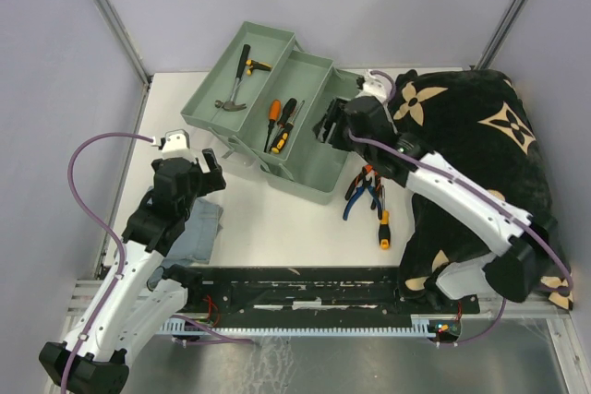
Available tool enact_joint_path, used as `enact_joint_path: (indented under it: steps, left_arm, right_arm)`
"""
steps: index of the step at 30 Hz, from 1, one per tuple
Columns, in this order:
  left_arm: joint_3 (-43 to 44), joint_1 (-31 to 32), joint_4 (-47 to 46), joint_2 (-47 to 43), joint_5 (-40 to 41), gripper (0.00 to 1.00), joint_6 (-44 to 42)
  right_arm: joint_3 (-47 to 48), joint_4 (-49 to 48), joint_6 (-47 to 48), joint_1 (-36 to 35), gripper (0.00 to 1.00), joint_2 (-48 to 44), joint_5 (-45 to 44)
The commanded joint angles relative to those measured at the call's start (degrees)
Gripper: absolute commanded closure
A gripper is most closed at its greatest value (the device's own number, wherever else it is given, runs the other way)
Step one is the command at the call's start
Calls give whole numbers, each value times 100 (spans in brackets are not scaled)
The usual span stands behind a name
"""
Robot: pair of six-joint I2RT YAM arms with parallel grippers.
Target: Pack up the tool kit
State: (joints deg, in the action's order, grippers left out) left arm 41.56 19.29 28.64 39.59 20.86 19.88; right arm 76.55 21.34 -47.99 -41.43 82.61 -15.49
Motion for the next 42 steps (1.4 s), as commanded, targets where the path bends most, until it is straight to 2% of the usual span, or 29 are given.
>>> enact_joint_path:
  steps: [1,4,6,9,11,17,25,29,35,38,42]
  left_arm:
    - [19,-30,-229,-77,-44,5,-63]
    - [54,-31,-174,-72,53,4,-32]
    - [83,-29,-96,-73,413,2,62]
    - [106,-30,-49,-71,519,2,129]
    - [94,-33,-63,-71,480,2,139]
    - [74,-29,-93,-135,255,3,113]
    - [4,-30,-135,-492,198,3,113]
    - [-2,-31,-102,-658,230,3,121]
    - [-7,-30,-115,-860,91,4,121]
    - [-24,-33,-123,-946,100,3,130]
    - [-55,-31,-133,-1006,157,4,122]
  right_arm:
    - [-649,1118,752,11,26,-707,-1550]
    - [-965,2020,892,9,15,-1191,-2557]
    - [-1240,2334,1180,20,6,-1524,-2878]
    - [-1689,2549,1779,43,2,-1958,-2736]
    - [-1872,2848,1739,60,0,-2185,-2559]
    - [-2533,2937,1730,67,8,-2528,-645]
    - [-3266,2737,1188,69,20,-2125,134]
    - [-3486,2522,1040,71,23,-1840,238]
    - [-4149,1636,332,70,30,-1440,246]
    - [-4405,1194,-134,66,34,-1340,-207]
    - [-4508,865,-289,68,34,-1005,-611]
